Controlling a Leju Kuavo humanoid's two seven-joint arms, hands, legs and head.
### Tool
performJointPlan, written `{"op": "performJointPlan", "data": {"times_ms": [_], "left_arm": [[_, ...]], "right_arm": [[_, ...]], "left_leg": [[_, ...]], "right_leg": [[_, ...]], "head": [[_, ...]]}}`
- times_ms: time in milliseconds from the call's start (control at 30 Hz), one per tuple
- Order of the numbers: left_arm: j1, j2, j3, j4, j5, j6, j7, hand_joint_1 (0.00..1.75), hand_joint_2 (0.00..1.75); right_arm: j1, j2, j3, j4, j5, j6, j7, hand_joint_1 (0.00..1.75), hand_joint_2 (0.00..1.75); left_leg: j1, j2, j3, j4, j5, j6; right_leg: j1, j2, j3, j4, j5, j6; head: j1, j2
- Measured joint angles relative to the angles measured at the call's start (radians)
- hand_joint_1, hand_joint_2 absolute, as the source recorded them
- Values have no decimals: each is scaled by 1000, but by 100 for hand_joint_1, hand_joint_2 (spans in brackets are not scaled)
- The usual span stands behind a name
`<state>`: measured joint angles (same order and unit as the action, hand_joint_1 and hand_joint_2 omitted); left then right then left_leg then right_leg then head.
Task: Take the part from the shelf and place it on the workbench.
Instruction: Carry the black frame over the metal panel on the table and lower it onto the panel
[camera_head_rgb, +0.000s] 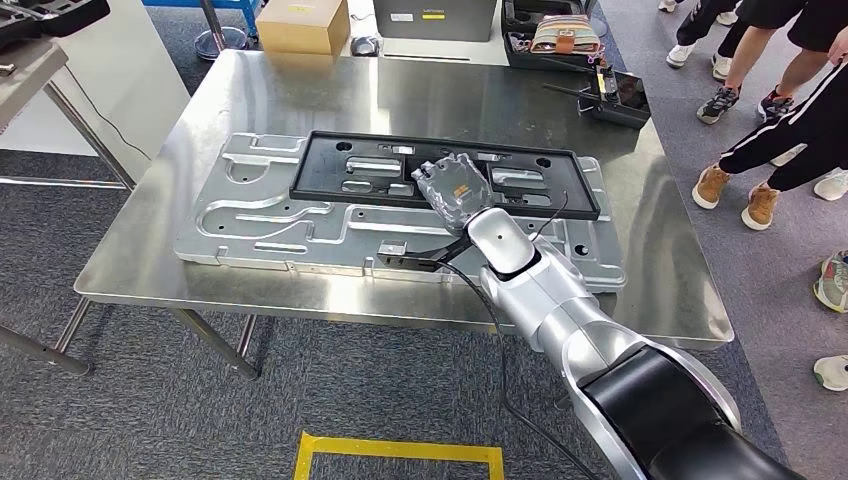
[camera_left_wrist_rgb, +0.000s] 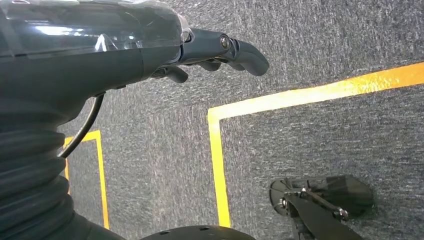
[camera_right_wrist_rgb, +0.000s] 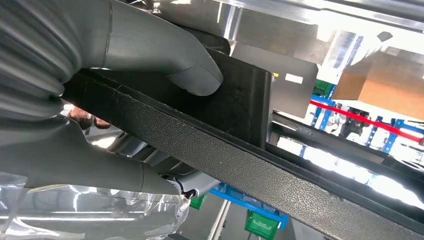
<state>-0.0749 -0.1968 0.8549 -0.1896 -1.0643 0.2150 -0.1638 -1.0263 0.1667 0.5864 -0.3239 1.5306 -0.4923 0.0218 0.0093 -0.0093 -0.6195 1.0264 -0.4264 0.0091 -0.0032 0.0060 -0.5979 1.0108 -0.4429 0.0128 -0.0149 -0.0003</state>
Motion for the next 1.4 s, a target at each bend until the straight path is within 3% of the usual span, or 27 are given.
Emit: {"op": "performJointPlan", "data": {"times_ms": [100,533,567,667,700,967,1100,1400], "left_arm": [[0,0,4,0,13,2,0,0,0],[-1,0,13,0,6,10,16,0,0],[-1,0,14,0,5,11,16,0,0],[-1,0,14,0,1,11,16,0,0],[-1,0,14,0,-1,11,15,0,0],[-1,0,14,0,-3,10,6,0,0],[-1,0,14,0,-3,10,2,0,0],[-1,0,14,0,-3,9,-4,0,0]], "right_arm": [[0,0,-3,0,4,0,3,175,175],[-1,0,-21,-7,11,10,19,175,175],[-1,0,-23,-8,11,12,19,140,175],[-1,0,-25,-8,11,16,20,9,175],[-2,0,-27,-8,11,17,20,0,175],[-6,-1,-39,-13,11,18,21,0,175],[-6,-3,-47,-14,11,29,31,0,0],[-7,-5,-49,-14,12,35,41,0,0]], "left_leg": [[0,0,0,0,0,0],[0,0,0,0,0,0],[0,0,0,0,0,0],[0,0,0,0,0,0],[0,0,0,0,0,0],[0,0,1,0,0,0],[0,0,1,0,0,0],[0,0,1,0,0,0]], "right_leg": [[0,0,0,0,0,0],[0,0,0,0,0,0],[0,0,0,0,0,0],[0,0,0,0,0,0],[0,0,0,0,0,0],[0,0,1,0,0,0],[0,0,1,0,0,0],[0,0,1,0,0,0]], "head": [[0,0],[0,0],[0,0],[0,0],[0,0],[0,0],[0,0],[0,0]]}}
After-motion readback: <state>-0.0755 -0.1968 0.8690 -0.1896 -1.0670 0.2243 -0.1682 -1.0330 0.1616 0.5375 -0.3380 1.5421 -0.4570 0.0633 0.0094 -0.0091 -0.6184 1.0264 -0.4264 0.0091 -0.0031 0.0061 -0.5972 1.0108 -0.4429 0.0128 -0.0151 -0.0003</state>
